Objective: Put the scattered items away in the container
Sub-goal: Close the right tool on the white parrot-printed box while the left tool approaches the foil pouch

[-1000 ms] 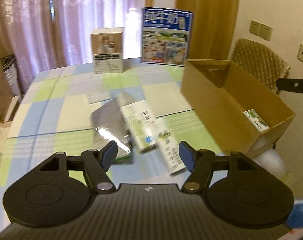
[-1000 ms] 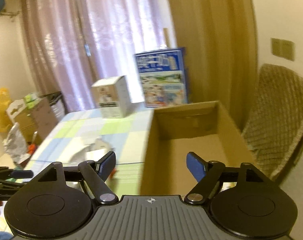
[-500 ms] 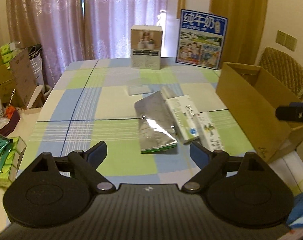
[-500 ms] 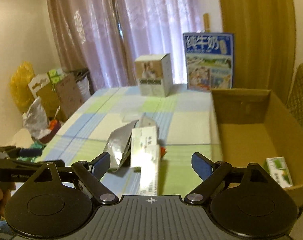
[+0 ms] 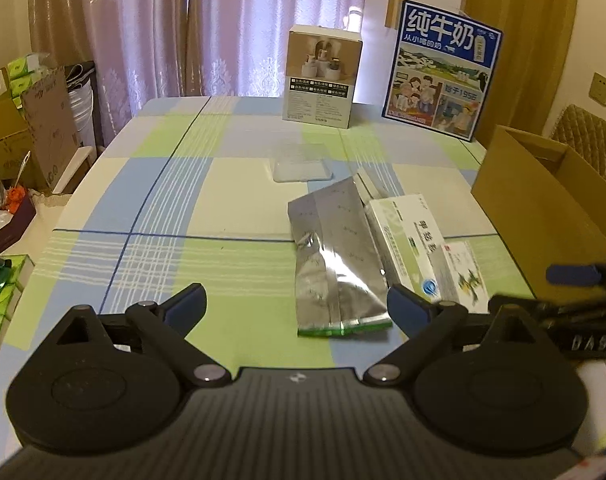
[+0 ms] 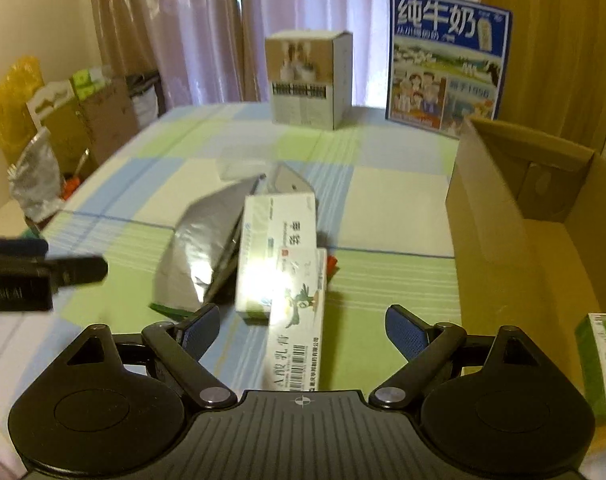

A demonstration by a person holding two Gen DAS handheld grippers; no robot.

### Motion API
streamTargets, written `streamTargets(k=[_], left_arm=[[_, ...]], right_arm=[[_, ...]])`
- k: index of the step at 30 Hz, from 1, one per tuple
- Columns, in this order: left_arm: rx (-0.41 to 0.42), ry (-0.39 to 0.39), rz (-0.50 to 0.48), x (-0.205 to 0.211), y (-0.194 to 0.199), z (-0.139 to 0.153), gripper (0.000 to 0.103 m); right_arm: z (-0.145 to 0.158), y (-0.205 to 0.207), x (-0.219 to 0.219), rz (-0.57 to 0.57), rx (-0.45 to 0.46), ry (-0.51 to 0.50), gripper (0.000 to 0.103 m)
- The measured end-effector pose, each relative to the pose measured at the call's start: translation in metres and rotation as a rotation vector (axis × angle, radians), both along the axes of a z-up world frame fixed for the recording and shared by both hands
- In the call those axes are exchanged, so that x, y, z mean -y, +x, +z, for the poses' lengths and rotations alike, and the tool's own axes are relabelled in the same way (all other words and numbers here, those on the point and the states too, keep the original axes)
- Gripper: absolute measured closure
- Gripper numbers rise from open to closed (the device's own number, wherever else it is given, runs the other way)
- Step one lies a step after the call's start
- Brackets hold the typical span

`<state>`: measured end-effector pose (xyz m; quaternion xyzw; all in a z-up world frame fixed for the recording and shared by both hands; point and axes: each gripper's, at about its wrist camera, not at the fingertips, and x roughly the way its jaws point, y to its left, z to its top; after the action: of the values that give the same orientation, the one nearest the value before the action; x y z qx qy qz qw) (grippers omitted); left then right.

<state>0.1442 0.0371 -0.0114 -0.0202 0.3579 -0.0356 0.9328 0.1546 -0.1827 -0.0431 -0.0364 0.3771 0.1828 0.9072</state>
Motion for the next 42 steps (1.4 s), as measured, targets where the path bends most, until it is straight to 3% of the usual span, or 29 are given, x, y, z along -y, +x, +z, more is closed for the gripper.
streamTargets(k=[7,19,25,31,42], left_arm=[[-0.033,-0.019,0.014,-0.005,0.013,-0.027,0.008],[-0.038,0.028,-0.049,0.015,0.011,-0.038,0.008],[-0.049,0.001,-0.034,0.011,0.013,-0.039,0.008],[-0.067,-0.028,-0.044,0.011,0.015,-0.042,0.008],[-0.058,-0.021,-0.05,0.015,0.02,-0.042,0.008]], right_arm=[[-0.02,0.014,0.003,0.012,-0.055,-0.005,0.019],[-0.029,0.023,-0.001,0.007,-0.1,-0.006,0.042],[-0.032,0.027,-0.005,0.009,-0.107,-0.004,0.048],[-0.035,0.03,-0.01,0.016,-0.12,-0.016,0.064],[-0.024,0.027,-0.006,-0.002,-0.078,0.008,0.067]])
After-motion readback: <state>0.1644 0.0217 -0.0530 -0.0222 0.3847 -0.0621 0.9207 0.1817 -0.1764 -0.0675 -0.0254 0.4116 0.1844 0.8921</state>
